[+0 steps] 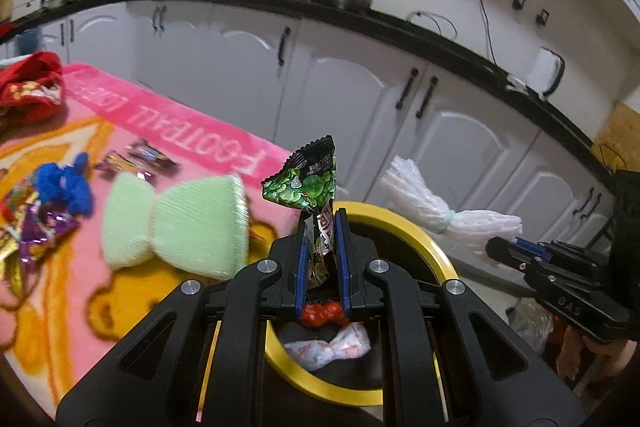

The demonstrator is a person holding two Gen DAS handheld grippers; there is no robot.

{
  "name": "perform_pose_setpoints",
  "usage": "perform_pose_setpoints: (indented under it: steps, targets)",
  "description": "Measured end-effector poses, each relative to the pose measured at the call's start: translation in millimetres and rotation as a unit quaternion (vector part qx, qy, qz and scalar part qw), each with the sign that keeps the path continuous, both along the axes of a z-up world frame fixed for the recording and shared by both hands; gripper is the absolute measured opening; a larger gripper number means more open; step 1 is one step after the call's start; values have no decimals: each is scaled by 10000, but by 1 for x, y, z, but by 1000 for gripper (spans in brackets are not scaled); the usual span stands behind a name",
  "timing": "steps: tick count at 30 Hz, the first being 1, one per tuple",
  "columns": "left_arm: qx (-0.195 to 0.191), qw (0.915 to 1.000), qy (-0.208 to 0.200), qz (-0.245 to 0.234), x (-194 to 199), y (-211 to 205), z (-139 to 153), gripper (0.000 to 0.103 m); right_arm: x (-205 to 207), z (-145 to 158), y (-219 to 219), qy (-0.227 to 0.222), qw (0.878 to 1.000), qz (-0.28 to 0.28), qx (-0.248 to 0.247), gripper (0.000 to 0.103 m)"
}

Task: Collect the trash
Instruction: 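Carry both items over the yellow bin and open both tools to drop them, then move both tools back over the blanket toward the remaining items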

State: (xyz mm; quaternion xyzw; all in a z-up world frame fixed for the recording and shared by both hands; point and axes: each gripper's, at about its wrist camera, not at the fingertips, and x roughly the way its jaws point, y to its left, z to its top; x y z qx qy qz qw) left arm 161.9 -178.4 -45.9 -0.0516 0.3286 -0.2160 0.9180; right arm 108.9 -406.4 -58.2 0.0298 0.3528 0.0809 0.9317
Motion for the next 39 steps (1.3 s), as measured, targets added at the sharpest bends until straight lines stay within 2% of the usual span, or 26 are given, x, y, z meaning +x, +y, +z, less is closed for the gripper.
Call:
perform_pose_setpoints:
  steps: [6,10,14,16,17,21,24,28,30,35,39]
  targets:
    - [94,9994,220,-232,7,-17,-16,9,3,-22,-7,344,9994,-38,53,15]
    - [142,9987,365,-312,13,-23,-26,15,6,-32,-8,534,9985,-27,127,17]
    - [188,9983,465,-303,16,-24,-34,24,8,-40,-13,636,9977,-100,198,33]
    - [193,9982,496,-290,17,-22,-36,33,9,-41,-16,668,9973,-157,250,35]
    - [191,9982,503,-271,17,-21,-36,43,10,-41,-17,675,9972,-197,264,38]
    - [181,9983,501,-234,16,-18,-35,53,9,-37,-24,595,9972,-334,320,40]
    - [136,9988,440,-161,14,-12,-30,69,7,-30,-28,466,9973,-413,384,45]
    - [101,9995,309,-39,9,-1,-22,89,6,-19,-29,304,9977,-429,439,47]
    - [103,9997,231,51,6,5,-17,92,5,-14,-28,227,9978,-430,442,48]
    - [136,9996,42,235,-2,20,-7,92,4,-3,-21,102,9982,-333,487,51]
    - [103,9991,-66,410,-6,34,1,92,2,7,-11,-25,9985,-222,502,57]
